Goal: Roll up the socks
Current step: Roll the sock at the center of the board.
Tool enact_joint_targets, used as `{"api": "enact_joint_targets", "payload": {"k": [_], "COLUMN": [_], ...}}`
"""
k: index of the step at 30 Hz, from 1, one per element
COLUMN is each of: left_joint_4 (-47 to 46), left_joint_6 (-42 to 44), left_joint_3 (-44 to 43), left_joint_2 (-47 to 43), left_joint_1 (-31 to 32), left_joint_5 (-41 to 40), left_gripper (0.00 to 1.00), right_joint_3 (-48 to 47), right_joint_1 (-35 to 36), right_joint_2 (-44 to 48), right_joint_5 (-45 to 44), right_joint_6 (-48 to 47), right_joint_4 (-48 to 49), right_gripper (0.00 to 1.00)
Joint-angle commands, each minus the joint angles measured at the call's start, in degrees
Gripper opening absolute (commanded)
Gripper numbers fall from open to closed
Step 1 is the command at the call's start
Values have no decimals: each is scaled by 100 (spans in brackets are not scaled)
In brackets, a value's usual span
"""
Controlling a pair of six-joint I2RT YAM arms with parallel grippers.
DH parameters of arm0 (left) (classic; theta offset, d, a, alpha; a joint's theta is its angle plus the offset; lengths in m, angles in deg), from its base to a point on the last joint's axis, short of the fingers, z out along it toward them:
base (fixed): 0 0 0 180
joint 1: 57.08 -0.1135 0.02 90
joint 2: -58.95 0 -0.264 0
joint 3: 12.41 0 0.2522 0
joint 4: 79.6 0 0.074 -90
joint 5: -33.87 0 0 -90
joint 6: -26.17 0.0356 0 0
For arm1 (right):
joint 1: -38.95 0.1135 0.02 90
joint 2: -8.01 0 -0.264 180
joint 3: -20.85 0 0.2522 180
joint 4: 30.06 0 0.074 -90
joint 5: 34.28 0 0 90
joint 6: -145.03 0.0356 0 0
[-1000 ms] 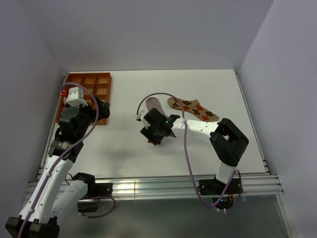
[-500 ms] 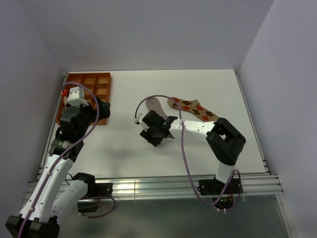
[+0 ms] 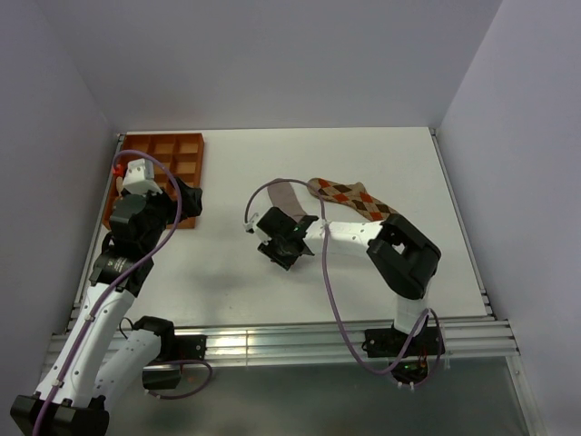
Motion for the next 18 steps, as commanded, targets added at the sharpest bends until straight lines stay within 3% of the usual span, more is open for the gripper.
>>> {"api": "enact_joint_targets", "payload": {"k": [1,11,18], "left_joint_4": [-186,-115,104], "left_joint_6": [-80,-115,-396], "left_joint_3": [-71,-106,-141], "left_joint_2": [-18,61,281], "left_joint_1": [-14,-14,-14], "left_joint_5": [91,-23,-182], "left_gripper": [100,99,99], "right_joint_3": [-215,-1138,-1964], "right_joint_1": [126,231,197], "right_joint_2": [-210,-764,-1212], "right_joint_5": [-70,-35,623], "right_joint_6": [9,439,789], "right_joint_4": [-161,-451,-662], "right_gripper": [44,29,20]}}
